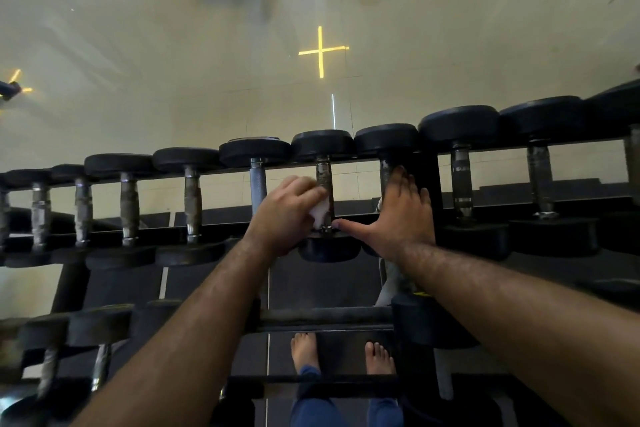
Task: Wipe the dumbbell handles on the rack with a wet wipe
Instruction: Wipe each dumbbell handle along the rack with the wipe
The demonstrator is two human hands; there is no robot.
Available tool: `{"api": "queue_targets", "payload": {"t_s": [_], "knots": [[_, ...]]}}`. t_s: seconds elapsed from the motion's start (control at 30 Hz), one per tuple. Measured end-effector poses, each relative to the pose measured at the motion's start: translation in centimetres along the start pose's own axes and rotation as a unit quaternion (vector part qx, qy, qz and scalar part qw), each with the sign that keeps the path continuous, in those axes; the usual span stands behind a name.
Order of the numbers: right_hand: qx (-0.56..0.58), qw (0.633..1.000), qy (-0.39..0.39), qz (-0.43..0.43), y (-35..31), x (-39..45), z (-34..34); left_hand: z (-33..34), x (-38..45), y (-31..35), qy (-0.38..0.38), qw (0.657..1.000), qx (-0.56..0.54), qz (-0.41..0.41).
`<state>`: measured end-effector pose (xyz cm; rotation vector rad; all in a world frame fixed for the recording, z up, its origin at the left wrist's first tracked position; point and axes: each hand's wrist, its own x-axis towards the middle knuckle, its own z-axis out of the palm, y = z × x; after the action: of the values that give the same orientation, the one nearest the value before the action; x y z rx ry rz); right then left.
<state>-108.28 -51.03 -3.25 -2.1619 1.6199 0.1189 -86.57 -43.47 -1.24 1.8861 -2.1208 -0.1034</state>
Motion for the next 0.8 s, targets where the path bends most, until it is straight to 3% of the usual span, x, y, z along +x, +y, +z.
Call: {"api": "queue_targets", "payload": {"t_s": [0.1,0.17,0.3,0.37,0.43,0.47,0.53,0.6,0.63,0.7,0.8], "knots": [[0.001,1.000,-0.003,0.000,-0.1,-0.1,-0.1,0.4,3.3,0.5,0.065,0.996,0.019,-0.051],[-0.001,1.000,-0.004,0.001,-0.1,-0.2,-0.2,1.5,4.5,0.5,0.007,0.998,0.058,-0.031],[-0.009,1.000,-0.001,-0.004,-0.1,-0.1,-0.1,1.7,3.2,0.2,-0.114,0.986,0.077,0.094],[-0.012,1.000,-0.001,-0.007,-0.1,-0.1,-0.2,0.7,1.9,0.1,-0.235,0.965,0.042,0.107],[-0.013,1.000,0.003,-0.008,-0.1,-0.1,-0.2,-0.1,1.6,-0.5,-0.282,0.956,0.015,0.083],[-0.014,1.000,0.002,-0.008,-0.1,-0.1,-0.3,-0.5,2.1,-0.7,-0.263,0.962,-0.001,0.066],[-0.014,1.000,-0.003,-0.009,-0.1,-0.3,-0.4,-0.4,3.3,-0.8,-0.141,0.989,0.003,0.042],[-0.013,1.000,0.000,-0.007,-0.2,-0.3,-0.5,0.3,4.8,0.1,-0.061,0.993,0.089,0.050],[-0.016,1.000,0.002,-0.008,-0.3,-0.3,-0.5,0.8,5.5,0.6,-0.067,0.986,0.135,0.069],[-0.019,1.000,0.005,-0.009,-0.2,-0.3,-0.6,1.4,6.3,1.8,-0.138,0.968,0.181,0.101],[-0.008,1.000,-0.003,-0.009,-0.2,-0.2,-0.5,0.8,6.0,2.2,-0.295,0.939,0.125,0.128]]}}
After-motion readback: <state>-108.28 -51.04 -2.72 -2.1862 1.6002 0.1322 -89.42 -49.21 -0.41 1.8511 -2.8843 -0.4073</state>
